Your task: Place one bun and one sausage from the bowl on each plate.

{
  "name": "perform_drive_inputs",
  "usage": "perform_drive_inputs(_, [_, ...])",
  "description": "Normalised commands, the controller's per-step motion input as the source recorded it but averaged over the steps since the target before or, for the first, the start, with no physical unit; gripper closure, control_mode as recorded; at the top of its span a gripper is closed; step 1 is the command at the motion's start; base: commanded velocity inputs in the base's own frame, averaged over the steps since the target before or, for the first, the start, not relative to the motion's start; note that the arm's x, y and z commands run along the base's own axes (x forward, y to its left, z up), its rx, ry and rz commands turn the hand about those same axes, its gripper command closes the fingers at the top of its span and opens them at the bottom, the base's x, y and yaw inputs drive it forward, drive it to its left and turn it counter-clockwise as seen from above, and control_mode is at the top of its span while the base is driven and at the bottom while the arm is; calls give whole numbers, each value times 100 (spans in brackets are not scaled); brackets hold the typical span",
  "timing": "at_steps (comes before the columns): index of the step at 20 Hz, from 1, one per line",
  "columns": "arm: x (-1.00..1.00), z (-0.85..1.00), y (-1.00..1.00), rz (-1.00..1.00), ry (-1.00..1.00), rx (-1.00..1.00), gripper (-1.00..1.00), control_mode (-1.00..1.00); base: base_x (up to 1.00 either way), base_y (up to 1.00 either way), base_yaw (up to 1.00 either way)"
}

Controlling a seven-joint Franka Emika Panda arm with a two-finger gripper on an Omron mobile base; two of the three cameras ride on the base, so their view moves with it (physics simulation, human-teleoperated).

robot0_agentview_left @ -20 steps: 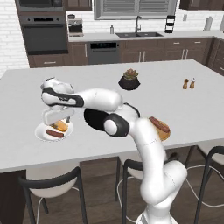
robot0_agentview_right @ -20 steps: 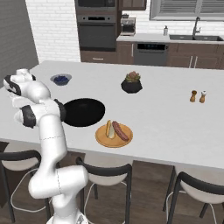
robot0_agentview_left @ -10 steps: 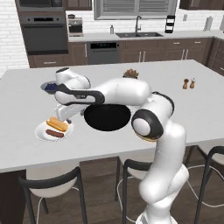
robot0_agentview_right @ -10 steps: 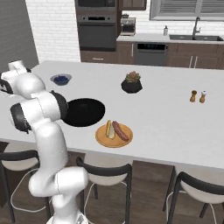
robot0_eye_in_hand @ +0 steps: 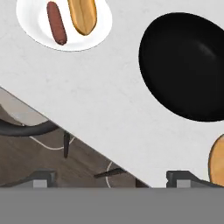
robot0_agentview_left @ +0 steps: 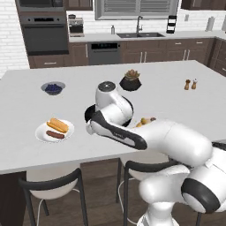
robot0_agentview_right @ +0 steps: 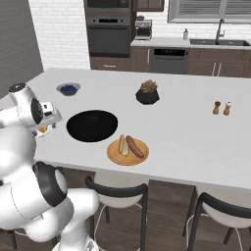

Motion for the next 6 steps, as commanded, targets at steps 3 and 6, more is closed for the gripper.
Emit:
perform_drive_inputs(3, [-55, 12, -59, -7, -25, 11, -100, -100, 0, 0, 0])
perform_drive_inputs(6, [-27, 8, -20, -5, -15, 5, -100, -100, 0, 0, 0])
